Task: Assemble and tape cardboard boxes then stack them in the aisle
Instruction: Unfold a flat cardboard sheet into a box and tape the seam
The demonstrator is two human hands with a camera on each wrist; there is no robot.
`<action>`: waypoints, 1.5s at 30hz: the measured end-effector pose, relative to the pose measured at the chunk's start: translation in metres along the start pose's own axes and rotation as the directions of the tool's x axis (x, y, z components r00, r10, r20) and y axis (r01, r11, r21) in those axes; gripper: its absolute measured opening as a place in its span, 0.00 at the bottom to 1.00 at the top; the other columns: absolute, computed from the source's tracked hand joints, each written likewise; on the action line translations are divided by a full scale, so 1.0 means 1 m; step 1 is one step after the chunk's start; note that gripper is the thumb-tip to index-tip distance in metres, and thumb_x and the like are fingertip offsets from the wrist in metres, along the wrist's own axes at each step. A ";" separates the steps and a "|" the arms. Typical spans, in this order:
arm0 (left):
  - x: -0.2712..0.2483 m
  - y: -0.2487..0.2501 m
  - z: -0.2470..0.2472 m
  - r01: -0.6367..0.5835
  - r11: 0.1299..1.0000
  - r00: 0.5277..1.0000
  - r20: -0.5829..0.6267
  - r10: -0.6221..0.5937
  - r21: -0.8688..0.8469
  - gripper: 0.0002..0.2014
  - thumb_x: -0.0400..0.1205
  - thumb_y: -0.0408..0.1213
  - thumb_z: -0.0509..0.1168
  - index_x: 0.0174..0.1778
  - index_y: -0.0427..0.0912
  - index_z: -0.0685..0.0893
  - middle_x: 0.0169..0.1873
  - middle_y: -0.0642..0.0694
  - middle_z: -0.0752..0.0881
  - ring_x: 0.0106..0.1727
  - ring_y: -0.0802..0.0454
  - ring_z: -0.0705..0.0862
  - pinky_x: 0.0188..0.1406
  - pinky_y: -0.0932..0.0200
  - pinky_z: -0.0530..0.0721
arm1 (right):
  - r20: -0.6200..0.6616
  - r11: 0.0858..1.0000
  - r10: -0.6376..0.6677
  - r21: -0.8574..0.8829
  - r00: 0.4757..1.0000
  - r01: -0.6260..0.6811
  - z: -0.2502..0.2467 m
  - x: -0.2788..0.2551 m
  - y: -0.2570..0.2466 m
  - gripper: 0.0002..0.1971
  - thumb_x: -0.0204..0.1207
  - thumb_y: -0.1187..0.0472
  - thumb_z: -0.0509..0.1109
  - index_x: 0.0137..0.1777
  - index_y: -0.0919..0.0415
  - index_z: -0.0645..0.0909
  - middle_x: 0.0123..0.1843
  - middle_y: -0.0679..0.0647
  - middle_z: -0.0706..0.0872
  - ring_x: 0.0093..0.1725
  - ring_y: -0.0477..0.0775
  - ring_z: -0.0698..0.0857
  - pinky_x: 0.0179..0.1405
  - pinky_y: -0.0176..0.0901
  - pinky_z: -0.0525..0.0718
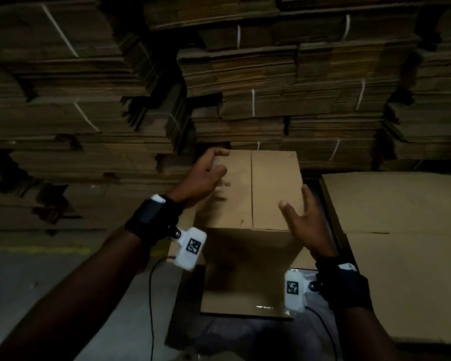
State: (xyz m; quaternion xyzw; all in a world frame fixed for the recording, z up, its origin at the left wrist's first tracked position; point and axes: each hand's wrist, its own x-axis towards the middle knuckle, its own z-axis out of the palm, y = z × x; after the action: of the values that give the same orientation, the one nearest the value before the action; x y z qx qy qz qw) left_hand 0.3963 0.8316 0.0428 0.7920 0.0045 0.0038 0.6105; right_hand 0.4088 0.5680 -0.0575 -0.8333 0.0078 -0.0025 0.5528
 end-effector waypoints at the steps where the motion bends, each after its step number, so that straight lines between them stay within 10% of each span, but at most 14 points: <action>1: -0.017 -0.004 -0.002 0.032 0.999 0.999 -0.002 -0.032 -0.039 0.16 0.89 0.29 0.58 0.66 0.56 0.75 0.52 0.42 0.80 0.49 0.47 0.88 0.47 0.47 0.91 | 0.007 1.000 0.016 -0.003 1.000 -0.016 0.000 0.000 0.000 0.42 0.81 0.44 0.74 0.90 0.47 0.56 0.87 0.49 0.67 0.84 0.52 0.69 0.82 0.59 0.71; 6: -0.083 -0.026 0.002 0.107 0.967 0.984 -0.117 -0.137 -0.231 0.15 0.88 0.22 0.58 0.62 0.44 0.80 0.64 0.27 0.81 0.49 0.45 0.91 0.50 0.50 0.92 | 0.049 0.999 0.029 -0.015 0.998 -0.028 -0.001 0.002 -0.001 0.43 0.81 0.44 0.73 0.90 0.46 0.52 0.91 0.50 0.58 0.88 0.55 0.60 0.84 0.62 0.66; 14: -0.167 -0.038 -0.004 0.194 0.978 0.914 -0.348 -0.207 -0.071 0.16 0.91 0.46 0.58 0.56 0.36 0.85 0.27 0.41 0.89 0.12 0.51 0.74 0.10 0.66 0.69 | -0.050 0.902 -0.149 -0.417 0.988 0.115 0.007 -0.009 -0.027 0.37 0.81 0.42 0.70 0.86 0.51 0.60 0.85 0.61 0.65 0.83 0.69 0.66 0.74 0.76 0.72; 18: -0.191 -0.062 -0.019 0.142 0.988 0.853 -0.499 -0.154 -0.063 0.18 0.93 0.46 0.52 0.48 0.39 0.82 0.18 0.42 0.77 0.15 0.55 0.70 0.14 0.64 0.66 | -0.004 0.828 -0.311 -0.492 0.950 0.269 0.043 -0.043 -0.072 0.31 0.81 0.46 0.70 0.82 0.54 0.68 0.85 0.62 0.67 0.85 0.66 0.61 0.76 0.76 0.65; 22: -0.211 -0.093 -0.055 0.221 0.958 0.822 -0.494 -0.284 -0.182 0.11 0.90 0.39 0.53 0.41 0.48 0.71 0.31 0.49 0.74 0.33 0.54 0.73 0.32 0.60 0.72 | 0.093 0.827 -0.469 -0.303 0.878 0.474 0.107 -0.092 -0.104 0.29 0.80 0.44 0.66 0.78 0.56 0.77 0.80 0.61 0.74 0.81 0.65 0.69 0.74 0.72 0.71; 27: -0.260 -0.146 -0.123 0.293 0.956 0.867 -0.426 -0.260 0.012 0.07 0.82 0.43 0.57 0.52 0.50 0.77 0.44 0.49 0.78 0.37 0.61 0.76 0.39 0.62 0.76 | 0.257 0.803 -0.527 -0.163 0.810 0.574 0.210 -0.144 -0.122 0.25 0.81 0.47 0.67 0.74 0.59 0.81 0.76 0.60 0.79 0.75 0.61 0.77 0.71 0.59 0.79; 31: -0.297 -0.184 -0.184 0.346 0.936 0.787 -0.523 -0.327 -0.064 0.11 0.85 0.29 0.68 0.62 0.41 0.85 0.49 0.46 0.88 0.42 0.54 0.85 0.41 0.62 0.85 | 0.410 0.819 -0.476 -0.116 0.778 0.562 0.290 -0.166 -0.118 0.24 0.80 0.48 0.68 0.72 0.60 0.82 0.74 0.60 0.80 0.74 0.60 0.78 0.69 0.60 0.81; 34: -0.312 -0.204 -0.222 0.377 0.924 0.719 -0.612 -0.330 -0.055 0.04 0.84 0.40 0.72 0.52 0.46 0.88 0.37 0.49 0.88 0.33 0.57 0.84 0.34 0.58 0.84 | 0.515 0.846 -0.410 -0.093 0.753 0.525 0.334 -0.171 -0.115 0.23 0.80 0.50 0.70 0.72 0.60 0.82 0.74 0.59 0.80 0.72 0.60 0.78 0.68 0.61 0.82; 40: -0.282 -0.248 -0.282 0.485 0.863 0.618 -0.644 -0.452 -0.140 0.29 0.86 0.60 0.56 0.46 0.37 0.89 0.39 0.40 0.88 0.40 0.39 0.84 0.41 0.49 0.79 | 0.607 0.863 -0.348 -0.090 0.714 0.497 0.415 -0.154 -0.112 0.21 0.79 0.52 0.70 0.68 0.61 0.84 0.68 0.60 0.84 0.67 0.61 0.83 0.66 0.60 0.83; 45: -0.224 -0.310 -0.329 0.530 0.848 0.727 -0.500 -0.470 -0.026 0.19 0.83 0.43 0.65 0.68 0.43 0.86 0.59 0.32 0.88 0.60 0.33 0.87 0.61 0.42 0.86 | 0.630 0.873 -0.278 -0.150 0.725 0.465 0.494 -0.110 -0.101 0.17 0.80 0.59 0.73 0.67 0.62 0.84 0.66 0.64 0.85 0.65 0.66 0.84 0.63 0.58 0.84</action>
State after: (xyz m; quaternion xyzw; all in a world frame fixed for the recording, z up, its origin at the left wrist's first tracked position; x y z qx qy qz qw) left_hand 0.1679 1.2258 -0.1737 0.7685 0.3720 0.0387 0.5191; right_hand 0.3065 1.0643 -0.1566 -0.8491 -0.3332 0.1458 0.3832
